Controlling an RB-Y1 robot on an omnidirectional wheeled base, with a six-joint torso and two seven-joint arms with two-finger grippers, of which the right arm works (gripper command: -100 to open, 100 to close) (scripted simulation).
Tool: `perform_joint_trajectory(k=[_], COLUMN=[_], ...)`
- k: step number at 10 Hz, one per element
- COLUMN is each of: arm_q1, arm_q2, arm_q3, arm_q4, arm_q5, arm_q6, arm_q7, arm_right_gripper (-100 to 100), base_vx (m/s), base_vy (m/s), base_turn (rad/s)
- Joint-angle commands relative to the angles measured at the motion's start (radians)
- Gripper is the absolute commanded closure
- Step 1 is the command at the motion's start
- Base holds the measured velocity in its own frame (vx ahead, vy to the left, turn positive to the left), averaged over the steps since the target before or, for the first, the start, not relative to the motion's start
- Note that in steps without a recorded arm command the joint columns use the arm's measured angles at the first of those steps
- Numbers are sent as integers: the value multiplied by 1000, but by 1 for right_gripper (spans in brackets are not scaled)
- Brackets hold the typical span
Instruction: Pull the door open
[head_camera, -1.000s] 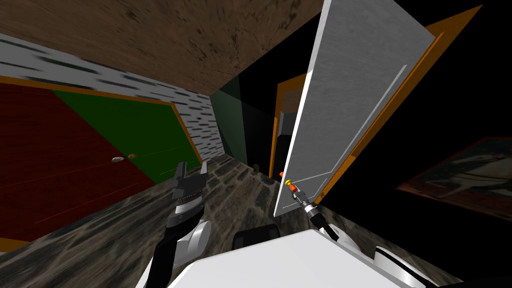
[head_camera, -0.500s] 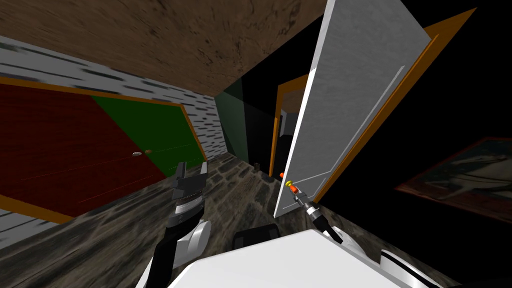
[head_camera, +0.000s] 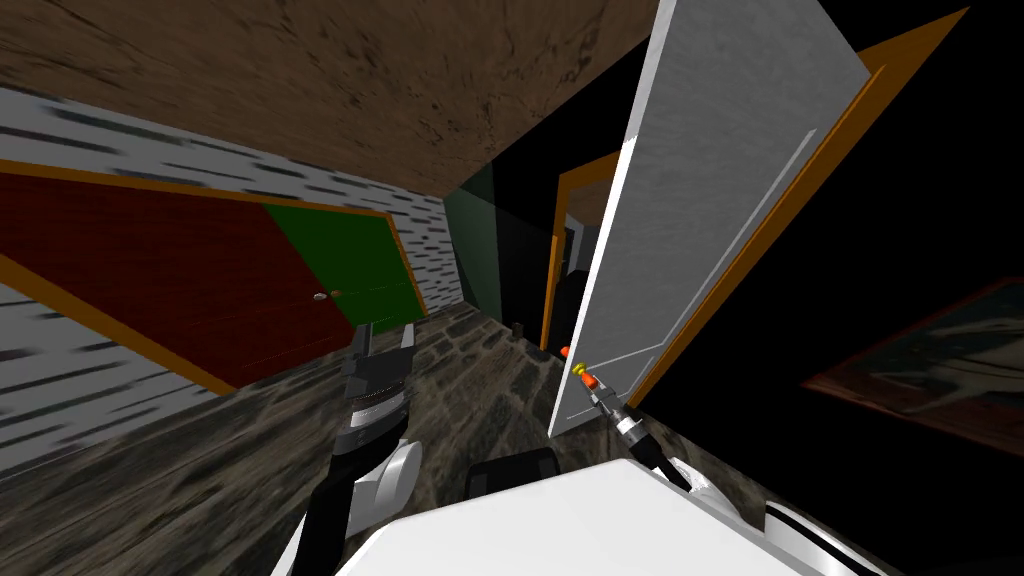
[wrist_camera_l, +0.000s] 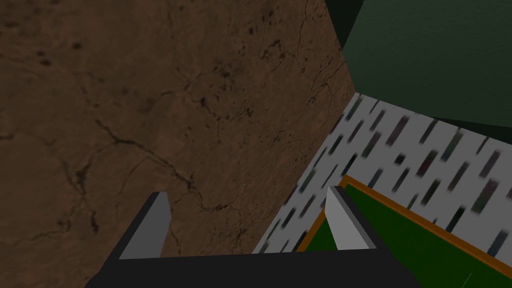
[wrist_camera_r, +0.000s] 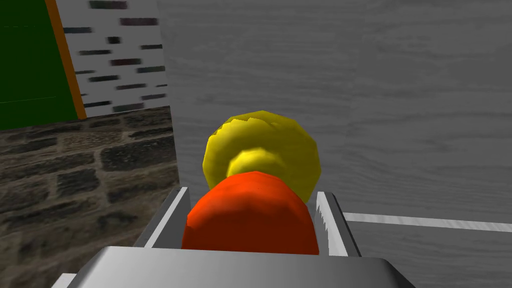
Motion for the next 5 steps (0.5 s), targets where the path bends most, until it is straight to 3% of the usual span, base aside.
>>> perform_joint_trajectory(k=[1,5], arm_q1=[3,7], arm_q2=[-2,-9], arm_q3=[4,13], arm_q4=[11,31], arm_q5=[2,5], arm_q6=[-12,-43], arm_q7=[-6,-18], arm_right_gripper=[100,100], base_vx=[-174,-191], base_vy=[-99,-71], base_turn=[136,143])
